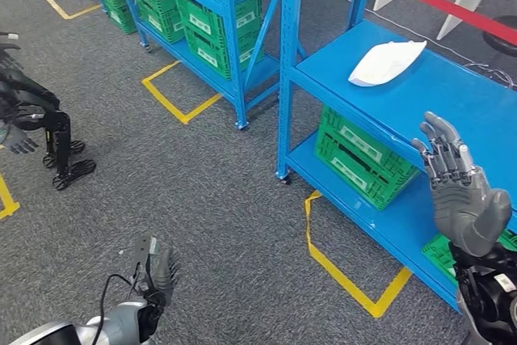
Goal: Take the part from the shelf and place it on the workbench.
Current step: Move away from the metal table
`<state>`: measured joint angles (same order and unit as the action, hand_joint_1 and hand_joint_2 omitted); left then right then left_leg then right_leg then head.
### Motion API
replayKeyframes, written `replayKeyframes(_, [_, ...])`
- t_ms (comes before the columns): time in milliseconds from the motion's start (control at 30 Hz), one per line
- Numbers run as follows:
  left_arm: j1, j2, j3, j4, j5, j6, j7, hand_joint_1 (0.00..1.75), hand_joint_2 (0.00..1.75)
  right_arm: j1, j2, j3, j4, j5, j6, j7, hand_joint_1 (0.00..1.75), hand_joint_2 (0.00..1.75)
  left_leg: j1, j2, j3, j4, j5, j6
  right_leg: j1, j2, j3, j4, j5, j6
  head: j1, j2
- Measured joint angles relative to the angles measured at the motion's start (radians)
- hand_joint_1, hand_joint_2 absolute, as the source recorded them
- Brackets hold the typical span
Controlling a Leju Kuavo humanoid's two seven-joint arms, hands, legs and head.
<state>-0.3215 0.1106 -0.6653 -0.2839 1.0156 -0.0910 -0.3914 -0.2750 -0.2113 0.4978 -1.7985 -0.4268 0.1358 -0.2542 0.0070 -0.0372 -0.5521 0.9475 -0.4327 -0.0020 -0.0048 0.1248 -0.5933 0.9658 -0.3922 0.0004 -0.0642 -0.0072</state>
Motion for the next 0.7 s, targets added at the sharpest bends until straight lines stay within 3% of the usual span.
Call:
replayKeyframes(33, [-0.001,-0.001,0.0,0.0,0.0,0.0,0.0,0.0,0.0,0.0,0.0,0.001,0.003,0.0,0.0,-0.001,0.0,0.0,0.001,0.011,0.004,-0.006,0.003,0.005,0.0,-0.011,-0.005,0.004,-0.003,0.005,0.0,0.0])
replayKeyframes(100, [-0.003,-0.004,0.0,0.0,0.0,0.0,-0.001,0.0,0.0,-0.005,0.001,0.006,0.008,0.0,-0.001,-0.003,0.0,0.0,0.005,0.031,0.01,-0.017,0.008,0.015,0.003,-0.061,-0.036,0.067,-0.042,0.013,0.007,0.0])
replayKeyframes(167, [0.001,-0.004,0.0,0.0,-0.003,0.002,-0.003,0.0,0.0,-0.007,0.001,0.011,0.012,0.001,-0.007,-0.006,0.0,0.0,0.004,0.052,0.012,-0.018,0.007,0.019,-0.001,-0.104,-0.098,0.205,-0.108,0.02,0.014,0.0])
replayKeyframes(233, [0.009,-0.007,0.0,0.0,-0.01,0.006,-0.004,0.0,0.0,0.003,0.001,0.014,0.014,0.006,-0.018,-0.01,0.0,0.0,0.003,0.075,0.013,-0.018,0.005,0.019,-0.009,-0.115,-0.142,0.299,-0.135,0.028,0.016,0.0])
replayKeyframes(267, [0.012,-0.01,0.0,0.0,-0.014,0.009,-0.004,0.0,0.0,0.01,0.001,0.014,0.014,0.01,-0.025,-0.011,0.0,0.0,0.004,0.086,0.015,-0.017,0.003,0.018,-0.012,-0.12,-0.135,0.289,-0.12,0.031,0.017,0.0])
replayKeyframes(300, [0.014,-0.013,0.0,0.0,-0.019,0.012,-0.004,0.0,0.0,0.016,0.001,0.014,0.013,0.016,-0.033,-0.012,0.0,0.0,0.004,0.097,0.018,-0.017,0.0,0.014,-0.015,-0.13,-0.107,0.238,-0.09,0.033,0.017,0.0])
replayKeyframes(367, [0.013,-0.02,0.0,-0.001,-0.028,0.017,-0.001,0.0,0.0,0.024,0.001,0.014,0.007,0.028,-0.056,-0.007,0.0,0.0,0.003,0.118,0.027,-0.015,-0.008,0.005,-0.013,-0.178,-0.028,0.09,-0.035,0.035,0.019,0.0])
replayKeyframes(433, [0.012,-0.023,0.0,-0.001,-0.035,0.019,0.005,0.0,0.0,0.033,0.001,0.013,-0.009,0.039,-0.08,0.006,0.0,0.0,-0.003,0.138,0.032,-0.013,-0.015,-0.006,-0.005,-0.209,0.016,0.01,-0.022,0.024,0.019,0.0])
replayKeyframes(500, [0.01,-0.026,0.0,-0.001,-0.038,0.02,0.009,0.0,0.0,0.049,-0.001,0.012,-0.029,0.043,-0.1,0.02,0.0,0.0,-0.005,0.164,0.036,-0.013,-0.018,-0.015,0.001,-0.188,0.018,0.002,-0.024,0.006,0.016,0.0])
replayKeyframes(533, [0.008,-0.028,0.0,-0.001,-0.038,0.02,0.01,0.0,0.0,0.057,-0.002,0.011,-0.04,0.044,-0.107,0.025,0.0,0.0,-0.003,0.163,0.038,-0.009,-0.024,-0.021,0.001,-0.174,0.018,0.0,-0.021,0.0,0.014,0.0])
replayKeyframes(600, [0.005,-0.031,0.0,-0.001,-0.038,0.019,0.01,0.0,0.0,0.068,-0.003,0.011,-0.06,0.045,-0.113,0.031,0.0,0.0,0.003,0.12,0.019,0.045,-0.062,-0.029,-0.001,-0.147,0.019,-0.004,-0.016,-0.012,0.011,0.0])
replayKeyframes(633, [0.004,-0.032,0.0,-0.001,-0.038,0.019,0.01,0.0,0.0,0.071,-0.004,0.011,-0.067,0.045,-0.113,0.032,0.0,0.0,0.005,0.088,-0.008,0.104,-0.094,-0.031,-0.002,-0.134,0.019,-0.006,-0.015,-0.016,0.007,0.0])
replayKeyframes(700, [0.008,-0.032,-0.002,-0.001,-0.038,0.019,0.01,0.0,0.0,0.078,-0.007,0.012,-0.074,0.046,-0.115,0.033,0.0,0.0,0.005,0.056,-0.082,0.245,-0.152,-0.03,0.0,-0.105,0.016,-0.006,-0.013,-0.022,0.001,0.0])
